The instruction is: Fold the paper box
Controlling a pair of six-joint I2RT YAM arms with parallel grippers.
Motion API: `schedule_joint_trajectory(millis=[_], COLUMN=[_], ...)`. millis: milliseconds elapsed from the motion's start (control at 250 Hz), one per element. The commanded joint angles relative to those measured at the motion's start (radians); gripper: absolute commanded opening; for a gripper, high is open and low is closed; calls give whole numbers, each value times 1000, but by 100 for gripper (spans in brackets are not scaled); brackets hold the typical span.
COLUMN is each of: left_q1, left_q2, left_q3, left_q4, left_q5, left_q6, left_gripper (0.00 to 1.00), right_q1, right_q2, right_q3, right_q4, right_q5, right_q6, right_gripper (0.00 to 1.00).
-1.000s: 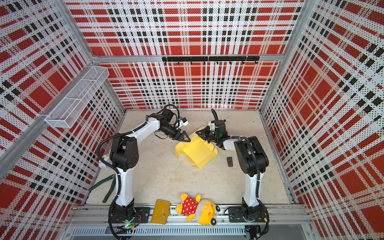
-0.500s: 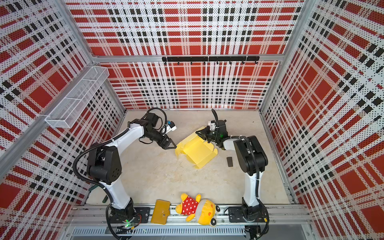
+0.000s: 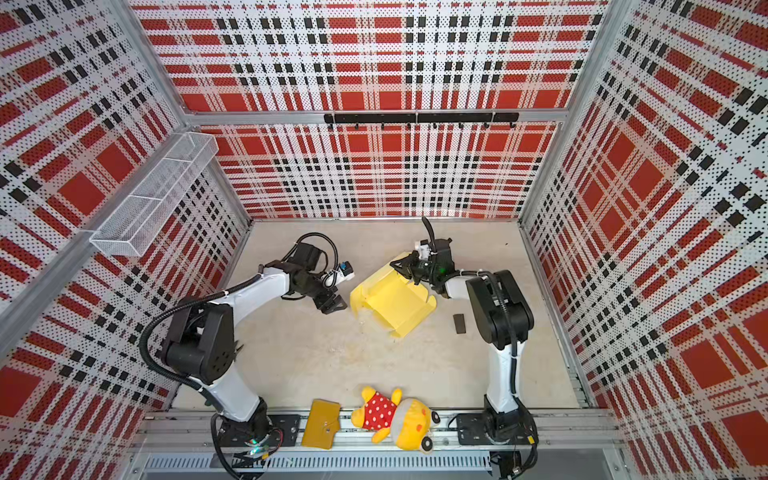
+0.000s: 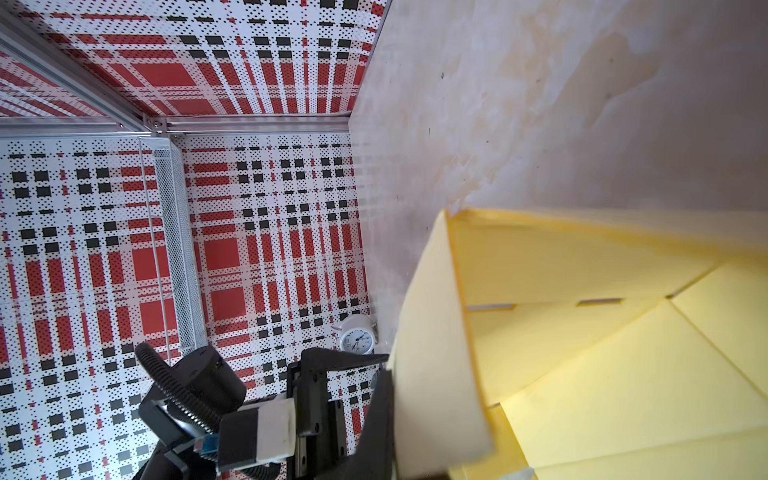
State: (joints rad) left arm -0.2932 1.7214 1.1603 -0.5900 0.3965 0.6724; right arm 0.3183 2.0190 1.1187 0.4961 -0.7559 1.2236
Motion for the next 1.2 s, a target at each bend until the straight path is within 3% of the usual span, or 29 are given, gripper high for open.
schedule_joint_trajectory(millis=[0,260,660,912,1196], left_q1=[-29,-95,-101,-145,-143], left_q2=[5,32,70,84,85], left_q3=[15,40,67,99,41], left_q4=[93,92,145,150,295], left_q5=[8,72,66,38,51], left_q6=[-15,-39,-219,-317,-497], left_gripper=[67,62,55,55,61], right_q1=[-4,-9,-18,-24,-46], right_q2=[32,55,83,84,84], right_q3=[21,20,27,28,17], right_q4=[10,30,51,57,68], right_q5=[2,6,15,20,6], right_q6=[-9,-1,19,24,23], right_gripper=[2,1,0,0,0])
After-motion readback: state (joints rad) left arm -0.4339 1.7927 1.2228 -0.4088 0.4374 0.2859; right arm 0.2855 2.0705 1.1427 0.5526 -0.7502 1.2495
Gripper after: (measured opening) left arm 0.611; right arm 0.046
